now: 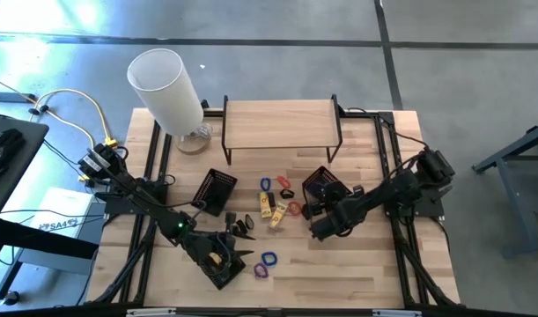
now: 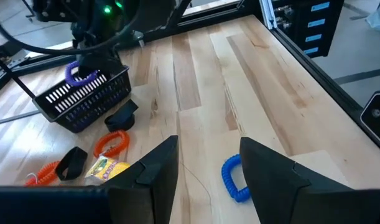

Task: Pick & Place Office Desk Supplies
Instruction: Put the top purple spring keychain into the top right black bin, then put the black rubber band into the top left black bin

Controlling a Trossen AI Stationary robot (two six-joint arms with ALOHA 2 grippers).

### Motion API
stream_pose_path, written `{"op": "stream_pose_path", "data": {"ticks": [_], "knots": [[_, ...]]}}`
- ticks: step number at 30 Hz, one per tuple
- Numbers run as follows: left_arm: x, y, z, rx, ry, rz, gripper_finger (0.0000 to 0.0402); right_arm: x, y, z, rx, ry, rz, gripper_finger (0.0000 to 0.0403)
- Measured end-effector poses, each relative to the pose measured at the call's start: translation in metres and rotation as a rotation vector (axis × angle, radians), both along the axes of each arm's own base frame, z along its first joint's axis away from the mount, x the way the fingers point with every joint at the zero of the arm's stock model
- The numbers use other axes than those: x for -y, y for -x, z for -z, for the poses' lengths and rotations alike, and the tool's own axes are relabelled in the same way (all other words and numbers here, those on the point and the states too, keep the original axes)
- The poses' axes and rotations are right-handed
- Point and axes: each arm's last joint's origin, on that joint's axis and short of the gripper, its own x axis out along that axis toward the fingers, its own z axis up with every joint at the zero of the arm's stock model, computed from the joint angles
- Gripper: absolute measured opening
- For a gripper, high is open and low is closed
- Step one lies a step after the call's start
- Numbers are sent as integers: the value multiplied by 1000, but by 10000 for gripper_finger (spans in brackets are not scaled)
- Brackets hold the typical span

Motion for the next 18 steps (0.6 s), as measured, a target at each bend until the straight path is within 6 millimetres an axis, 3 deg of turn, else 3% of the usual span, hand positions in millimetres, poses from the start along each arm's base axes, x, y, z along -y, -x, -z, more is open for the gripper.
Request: {"op": "stream_pose_path", "data": {"ticks": [10, 18], "knots": [[-1, 1, 3, -24, -17, 0, 163, 14, -4, 2, -74, -93, 40, 109], [-1, 1, 4, -34, -26, -1, 163, 9, -6, -15, -63, 35, -52, 162]]}}
